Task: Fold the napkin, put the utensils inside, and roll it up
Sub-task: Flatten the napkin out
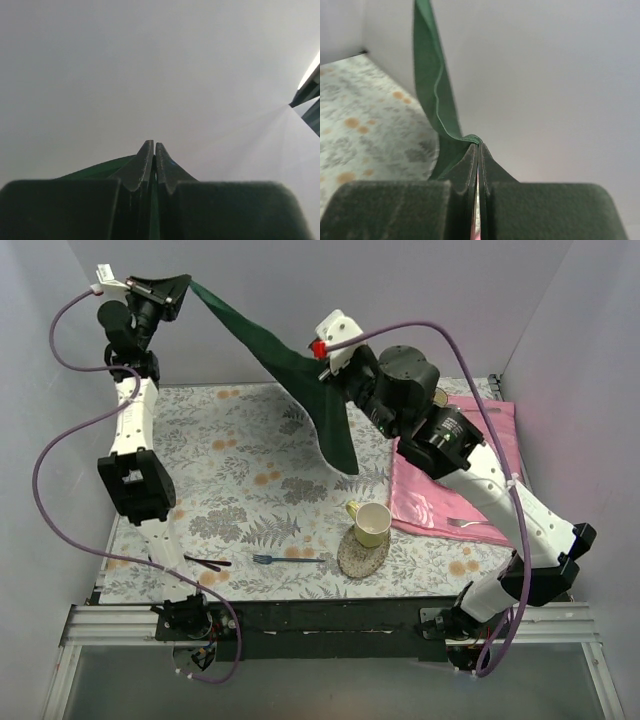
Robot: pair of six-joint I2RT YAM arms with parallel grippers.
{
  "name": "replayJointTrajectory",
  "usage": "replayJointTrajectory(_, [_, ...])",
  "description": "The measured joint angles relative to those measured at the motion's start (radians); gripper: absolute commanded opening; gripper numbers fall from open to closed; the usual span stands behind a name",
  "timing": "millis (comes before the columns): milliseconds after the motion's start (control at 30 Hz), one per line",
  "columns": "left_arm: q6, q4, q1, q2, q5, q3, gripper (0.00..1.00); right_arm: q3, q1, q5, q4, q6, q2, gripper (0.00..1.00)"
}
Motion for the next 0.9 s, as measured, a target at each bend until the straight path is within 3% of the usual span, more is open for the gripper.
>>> replayJointTrajectory(167, [0.132,-0.138,0.144,-0.208,0.142,-0.309,0.00,-0.198,0.088,-0.137,-0.014,0.081,-0.024,0.01])
replayJointTrajectory(300, [0.320,-0.317,0.288,-0.338,0.122,-0.568,0.00,-0.409,0.132,-0.370,0.028,0.212,0.051,0.01])
replayJointTrajectory(400, [0.451,-0.429,0.350,-0.317,0.097,-0.634,0.00,-0.417,0.146,-0.520,0.034,0.296,0.223,0.01])
replayJointTrajectory(567, [0.566,-0.507,0.349,-0.193,0.088,-0.703,0.00,-0.389,0.158,-0.653,0.031,0.399,0.457,0.02])
replayJointTrajectory(600, [0.581,-0.524,0.344,-0.167,0.082,-0.722,0.00,-0.393,0.159,-0.668,0.033,0.419,0.477,0.18])
replayJointTrajectory(667, [0.605,-0.559,0.333,-0.132,0.043,-0.769,0.17,-0.405,0.161,-0.697,0.027,0.454,0.486,0.32])
replayJointTrajectory(700, [0.618,-0.591,0.325,-0.127,0.017,-0.791,0.23,-0.405,0.161,-0.708,0.021,0.468,0.486,0.52])
replayJointTrajectory(733, [0.629,-0.631,0.317,-0.127,-0.014,-0.803,0.29,-0.404,0.159,-0.718,0.022,0.482,0.483,0.59])
replayJointTrajectory(767, [0.642,-0.666,0.309,-0.127,-0.049,-0.804,0.54,-0.404,0.154,-0.728,0.023,0.502,0.480,0.62])
replayJointTrajectory(833, [0.666,-0.698,0.286,-0.138,-0.109,-0.803,0.65,-0.409,0.130,-0.746,0.027,0.537,0.463,0.64])
replayJointTrajectory(900, [0.676,-0.732,0.259,-0.165,-0.193,-0.803,0.69,-0.433,0.064,-0.775,0.052,0.592,0.428,0.66])
